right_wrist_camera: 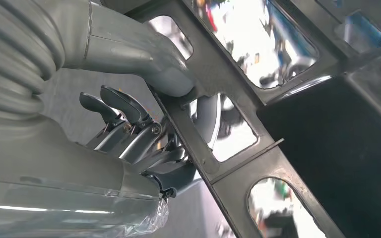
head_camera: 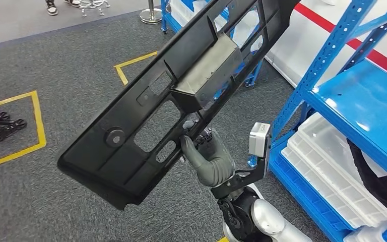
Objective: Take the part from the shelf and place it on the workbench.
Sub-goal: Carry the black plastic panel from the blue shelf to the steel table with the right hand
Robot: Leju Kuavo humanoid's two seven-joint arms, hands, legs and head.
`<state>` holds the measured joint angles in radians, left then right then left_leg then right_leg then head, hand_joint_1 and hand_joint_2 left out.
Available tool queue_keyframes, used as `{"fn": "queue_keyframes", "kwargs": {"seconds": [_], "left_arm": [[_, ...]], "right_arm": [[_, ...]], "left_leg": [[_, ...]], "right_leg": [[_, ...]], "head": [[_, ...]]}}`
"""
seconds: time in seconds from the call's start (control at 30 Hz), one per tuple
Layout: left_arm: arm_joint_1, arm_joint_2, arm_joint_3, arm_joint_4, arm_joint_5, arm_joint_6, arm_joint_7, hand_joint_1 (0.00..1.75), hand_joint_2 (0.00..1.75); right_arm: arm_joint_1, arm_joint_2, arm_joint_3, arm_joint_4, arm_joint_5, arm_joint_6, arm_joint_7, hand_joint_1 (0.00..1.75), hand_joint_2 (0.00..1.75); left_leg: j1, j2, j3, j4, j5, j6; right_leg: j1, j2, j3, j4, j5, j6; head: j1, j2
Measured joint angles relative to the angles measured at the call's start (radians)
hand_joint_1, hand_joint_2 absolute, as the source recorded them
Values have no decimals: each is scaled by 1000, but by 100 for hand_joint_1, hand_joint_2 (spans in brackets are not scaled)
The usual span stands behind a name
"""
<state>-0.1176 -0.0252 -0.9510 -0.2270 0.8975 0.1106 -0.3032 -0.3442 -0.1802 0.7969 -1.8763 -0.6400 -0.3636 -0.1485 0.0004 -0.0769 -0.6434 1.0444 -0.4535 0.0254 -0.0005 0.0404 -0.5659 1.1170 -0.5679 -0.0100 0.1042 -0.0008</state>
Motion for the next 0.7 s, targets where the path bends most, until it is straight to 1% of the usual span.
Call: {"fn": "queue_keyframes", "kwargs": {"seconds": [0.03, 0.07, 0.1, 0.13, 0.17, 0.2, 0.23, 0.27, 0.3, 0.33, 0.37, 0.4, 0.43, 0.47, 0.5, 0.53, 0.57, 0.6, 0.63, 0.67, 0.7], "left_arm": [[-1, 0, 0, 0, 4, -5, -1, 0, 0], [-2, -1, 0, 0, 7, -10, 0, 0, 0], [-3, -1, 0, 0, 9, -14, 1, 0, 0], [-3, 0, 0, 0, 9, -18, 2, 0, 0], [-2, 1, 0, 0, 9, -21, 3, 0, 0], [-1, 3, 0, 0, 9, -22, 3, 0, 0], [-1, 6, 0, 0, 8, -24, 2, 0, 0], [-2, 8, 0, 0, 8, -25, 1, 0, 0], [-3, 11, 0, 0, 6, -25, -2, 0, 0], [-3, 13, 0, 0, 5, -25, -5, 0, 0], [-3, 15, 0, 0, 3, -26, -8, 0, 0], [-2, 17, 0, 0, 1, -26, -11, 0, 0], [-1, 20, 0, 0, 0, -27, -14, 0, 0], [0, 22, 0, 0, -1, -27, -16, 0, 0], [0, 24, 0, 0, -1, -27, -17, 0, 0], [0, 25, 0, 0, -2, -27, -18, 0, 0], [0, 26, 0, 0, -2, -27, -18, 0, 0], [0, 26, 0, 0, -3, -27, -17, 0, 0], [1, 26, -1, 0, -4, -27, -14, 0, 0], [2, 26, -2, 0, -4, -27, -11, 0, 0], [2, 26, -4, 0, -3, -26, -6, 0, 0]], "right_arm": [[-15, 11, 7, 10, -1, 7, 0, 175, 175], [-29, 22, 14, 21, -2, 13, 0, 175, 175], [-40, 33, 22, 34, -2, 18, 0, 175, 175], [-50, 43, 28, 45, -3, 21, -2, 175, 175], [-57, 53, 34, 56, -4, 23, -4, 175, 175], [-62, 62, 39, 65, -5, 25, -7, 175, 175], [-65, 70, 44, 73, -6, 28, -10, 175, 175], [-67, 76, 48, 79, -6, 31, -12, 175, 175], [-67, 81, 52, 87, -7, 33, -15, 175, 175], [-67, 84, 55, 94, -7, 36, -17, 175, 175], [-65, 86, 58, 102, -8, 37, -19, 175, 175], [-63, 88, 61, 109, -8, 39, -21, 175, 175], [-61, 90, 63, 116, -8, 40, -23, 175, 175], [-60, 92, 66, 121, -8, 41, -25, 175, 175], [-60, 94, 67, 125, -8, 42, -27, 175, 175], [-60, 96, 69, 129, -7, 43, -30, 175, 175], [-60, 97, 71, 132, -6, 43, -33, 175, 175], [-58, 98, 73, 135, -4, 44, -36, 175, 175], [-56, 98, 74, 137, -1, 44, -38, 175, 175], [-52, 98, 76, 138, 3, 45, -41, 175, 175], [-49, 97, 76, 138, 7, 45, -43, 175, 175]], "left_leg": [[1, -11, -3, 0, 4, -4], [3, -20, -8, -1, 9, -9], [7, -29, -14, -2, 15, -16], [10, -40, -18, -6, 21, -24], [11, -35, -21, -7, 24, -29], [8, -9, -26, -2, 19, -33], [6, 22, -37, 17, 1, -36], [4, 57, -56, 58, -28, -38], [5, 79, -80, 112, -62, -43], [9, 82, -104, 170, -91, -49], [13, 82, -119, 212, -106, -55], [18, 83, -118, 224, -104, -62], [22, 88, -98, 199, -86, -68], [26, 102, -62, 144, -58, -74], [25, 130, -26, 85, -41, -78], [23, 157, 3, 37, -29, -75], [20, 177, 17, 11, -27, -67], [15, 186, 18, 5, -32, -56], [14, 177, 16, 5, -30, -44], [13, 163, 14, 5, -29, -36], [13, 150, 13, 5, -27, -30]], "right_leg": [[2, 20, 24, -54, 22, -8], [5, 35, 37, -87, 30, -14], [7, 39, 41, -101, 28, -18], [9, 29, 42, -109, 32, -20], [9, 16, 45, -120, 38, -21], [8, 3, 49, -134, 47, -22], [7, -11, 52, -147, 56, -23], [6, -26, 54, -156, 63, -23], [7, -41, 53, -159, 65, -24], [7, -58, 52, -159, 66, -24], [7, -75, 50, -158, 66, -23], [6, -92, 49, -156, 65, -22], [4, -107, 48, -153, 63, -19], [1, -121, 47, -148, 59, -13], [0, -133, 46, -140, 54, -5], [1, -143, 45, -130, 47, 3], [2, -151, 43, -122, 41, 10], [4, -158, 43, -118, 37, 15], [3, -166, 43, -115, 35, 19], [2, -174, 44, -115, 33, 22], [-2, -165, 44, -108, 23, 26]], "head": [[-2, 0], [-3, 0], [-3, 0], [-1, 0], [-1, 0], [-4, 0], [-10, 0], [-18, 0], [-27, 0], [-33, 0], [-38, 0], [-42, 0], [-43, 0], [-45, 0], [-46, 0], [-48, 0], [-47, 0], [-45, 0], [-42, 0], [-39, 0], [-36, 0]]}}
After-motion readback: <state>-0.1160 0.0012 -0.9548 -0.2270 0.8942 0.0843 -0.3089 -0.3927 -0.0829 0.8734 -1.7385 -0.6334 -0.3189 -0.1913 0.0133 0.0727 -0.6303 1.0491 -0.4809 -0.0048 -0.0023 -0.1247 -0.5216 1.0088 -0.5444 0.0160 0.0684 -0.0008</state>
